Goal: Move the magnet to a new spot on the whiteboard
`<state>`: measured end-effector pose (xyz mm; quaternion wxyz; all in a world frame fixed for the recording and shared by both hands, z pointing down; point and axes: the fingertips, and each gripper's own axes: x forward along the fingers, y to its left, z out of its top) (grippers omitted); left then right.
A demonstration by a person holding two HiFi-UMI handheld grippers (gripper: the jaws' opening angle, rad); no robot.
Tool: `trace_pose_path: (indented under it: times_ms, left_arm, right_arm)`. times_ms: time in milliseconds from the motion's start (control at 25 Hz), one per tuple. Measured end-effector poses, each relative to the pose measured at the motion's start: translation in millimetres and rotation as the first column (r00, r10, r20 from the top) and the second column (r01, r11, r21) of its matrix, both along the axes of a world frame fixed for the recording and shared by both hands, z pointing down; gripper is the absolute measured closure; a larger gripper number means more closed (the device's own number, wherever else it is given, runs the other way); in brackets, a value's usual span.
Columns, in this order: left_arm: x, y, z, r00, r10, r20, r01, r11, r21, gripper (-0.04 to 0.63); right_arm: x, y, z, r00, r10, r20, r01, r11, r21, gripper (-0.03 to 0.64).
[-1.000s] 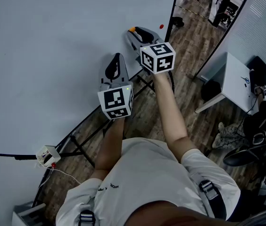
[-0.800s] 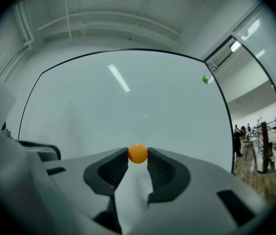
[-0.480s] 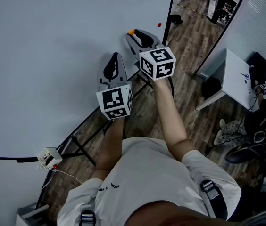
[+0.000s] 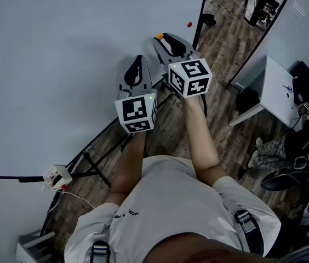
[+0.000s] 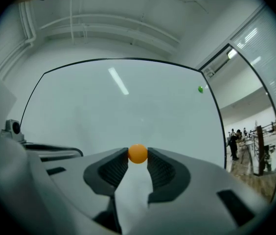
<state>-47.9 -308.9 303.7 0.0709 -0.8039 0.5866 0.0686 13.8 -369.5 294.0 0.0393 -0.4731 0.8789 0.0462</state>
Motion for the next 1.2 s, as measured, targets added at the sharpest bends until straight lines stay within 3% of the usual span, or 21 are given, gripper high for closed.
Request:
trace_pose_path:
  times_ms: [1200]
  left_arm:
    - [6.4, 8.5, -9.2, 1.000, 0.024, 0.015, -0.024, 1.000, 0.010, 0.592]
  right_arm:
    - [15.2, 45.0, 7.0, 0.998, 0.059, -0.006, -0.059, 0.998, 0.023, 0.486]
